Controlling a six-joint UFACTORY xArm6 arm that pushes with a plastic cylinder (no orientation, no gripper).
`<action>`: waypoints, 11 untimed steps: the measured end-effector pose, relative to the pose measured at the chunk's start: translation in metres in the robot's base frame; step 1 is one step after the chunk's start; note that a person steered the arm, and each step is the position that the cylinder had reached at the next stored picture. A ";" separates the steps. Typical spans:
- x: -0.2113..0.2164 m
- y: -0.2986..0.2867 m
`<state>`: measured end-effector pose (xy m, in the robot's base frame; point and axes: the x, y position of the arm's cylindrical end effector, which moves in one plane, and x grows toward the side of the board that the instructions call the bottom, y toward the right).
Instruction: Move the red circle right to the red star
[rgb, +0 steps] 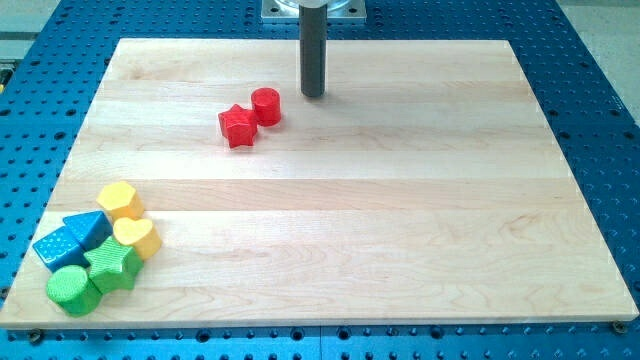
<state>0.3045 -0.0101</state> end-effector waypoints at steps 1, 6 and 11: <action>0.036 -0.001; 0.000 -0.065; 0.028 0.031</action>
